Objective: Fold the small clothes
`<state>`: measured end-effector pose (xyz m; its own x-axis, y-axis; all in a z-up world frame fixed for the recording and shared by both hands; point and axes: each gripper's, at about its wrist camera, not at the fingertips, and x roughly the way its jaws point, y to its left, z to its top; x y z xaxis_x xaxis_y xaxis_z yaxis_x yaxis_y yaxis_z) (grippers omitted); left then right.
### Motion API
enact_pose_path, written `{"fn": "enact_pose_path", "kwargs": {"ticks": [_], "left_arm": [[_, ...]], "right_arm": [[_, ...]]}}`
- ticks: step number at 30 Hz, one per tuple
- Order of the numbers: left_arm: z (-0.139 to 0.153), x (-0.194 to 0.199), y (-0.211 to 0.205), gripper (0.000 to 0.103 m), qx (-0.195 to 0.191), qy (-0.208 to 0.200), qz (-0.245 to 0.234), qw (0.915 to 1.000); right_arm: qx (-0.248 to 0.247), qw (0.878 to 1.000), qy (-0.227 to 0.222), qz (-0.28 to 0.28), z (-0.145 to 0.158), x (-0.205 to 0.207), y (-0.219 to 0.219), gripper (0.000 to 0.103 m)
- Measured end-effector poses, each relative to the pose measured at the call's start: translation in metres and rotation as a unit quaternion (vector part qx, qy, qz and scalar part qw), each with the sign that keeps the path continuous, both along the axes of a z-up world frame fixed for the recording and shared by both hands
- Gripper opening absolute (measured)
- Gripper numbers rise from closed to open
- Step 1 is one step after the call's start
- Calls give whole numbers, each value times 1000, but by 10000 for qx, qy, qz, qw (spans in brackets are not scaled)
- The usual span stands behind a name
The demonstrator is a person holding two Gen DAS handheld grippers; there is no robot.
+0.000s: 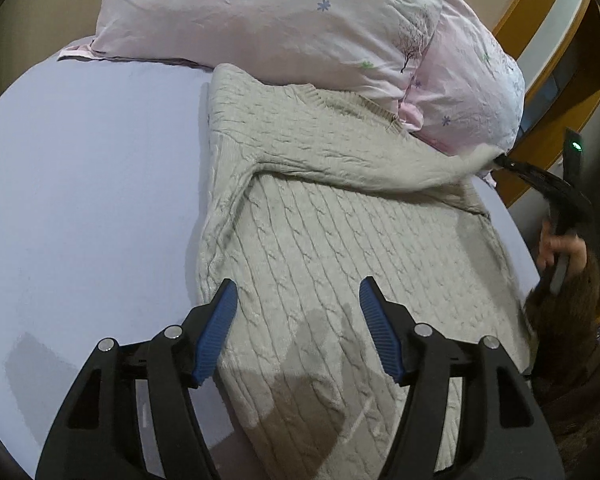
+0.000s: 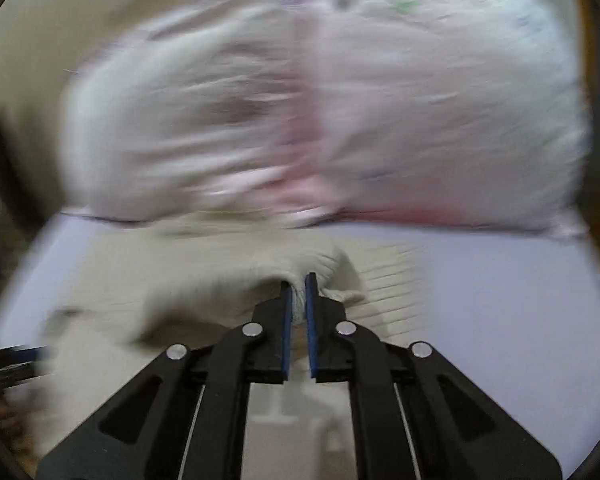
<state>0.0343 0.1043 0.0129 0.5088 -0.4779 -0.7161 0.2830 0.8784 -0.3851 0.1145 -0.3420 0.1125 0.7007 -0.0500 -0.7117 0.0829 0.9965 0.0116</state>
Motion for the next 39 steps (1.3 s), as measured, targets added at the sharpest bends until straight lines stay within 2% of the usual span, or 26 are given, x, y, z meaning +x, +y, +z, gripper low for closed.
{"fn": "enact_pose_path", "kwargs": {"ticks": [1,2,3,5,7,9,10,13,14,16,17,19,21,22,23,24,25,27,30,33,34,36,37,39], "left_arm": [[0,-1,0,65,16,-3,-2,10000],[1,-4,1,65,1,5,10,10000],[1,-7,4,66,-29,2,17,10000],[2,-14,9,66,-102,-13,50,9999],[3,-21,18,66,-246,-56,159,9996],[5,-28,26,73,-340,-64,400,9986],[4,-32,30,74,-393,-81,518,9978],[-4,-41,34,74,-576,72,489,9971],[-3,-46,33,74,-577,-7,488,9971],[-4,-56,32,74,-674,35,384,9970],[-5,-65,33,73,-918,95,245,9954],[-9,-78,32,68,-1209,123,113,9925],[-14,-97,32,50,-1475,182,-26,9889],[-18,-108,32,49,-1624,250,-93,9864],[-23,-115,33,47,-1918,348,-139,9807],[-27,-118,33,37,-2090,429,-155,9768],[-34,-120,32,30,-2257,592,-159,9723],[-38,-120,29,6,-2314,716,-164,9701],[-22,-112,25,6,-2400,636,-302,9682],[25,-78,19,6,-2098,47,-397,9769],[41,-59,17,6,-1914,-197,-323,9808],[61,-23,14,6,-1602,-579,-118,9853],[70,10,9,6,-1376,-799,75,9872],[74,64,1,6,-1027,-953,413,9893]], "right_arm": [[-64,9991,159,-379,-5,-1,-14,21],[79,9988,217,-432,-8,-6,-23,30],[313,9985,255,-360,-11,-15,-31,53],[699,9965,400,-212,-20,-45,-43,73],[956,9933,631,-114,-32,-72,-50,73],[1222,9886,873,-133,-48,-96,-51,69],[1395,9851,999,-151,-57,-111,-55,66],[1900,9739,1240,-93,-75,-145,-59,52],[2051,9706,1262,-43,-79,-157,-59,47],[2382,9632,1241,123,-81,-178,-57,42],[2614,9567,1262,234,-83,-187,-55,36],[3091,9405,1310,524,-90,-210,-50,33],[3499,9244,1312,765,-97,-231,-45,31],[3724,9140,1331,909,-102,-240,-41,29],[3882,9062,1354,990,-106,-246,-39,23],[3990,9002,1386,1058,-112,-250,-34,13],[4044,8975,1389,1078,-114,-251,-32,10],[4199,8916,1243,1154,-110,-243,-32,7],[4196,8961,654,1288,-75,-221,-36,7],[4178,8995,-74,1280,-37,-177,-51,7],[4183,8999,-359,1178,-25,-150,-59,7],[4235,8986,-572,998,-20,-111,-71,7],[4288,8971,-663,840,-21,-83,-79,7],[4246,9014,-685,494,-32,-36,-86,7]]}}
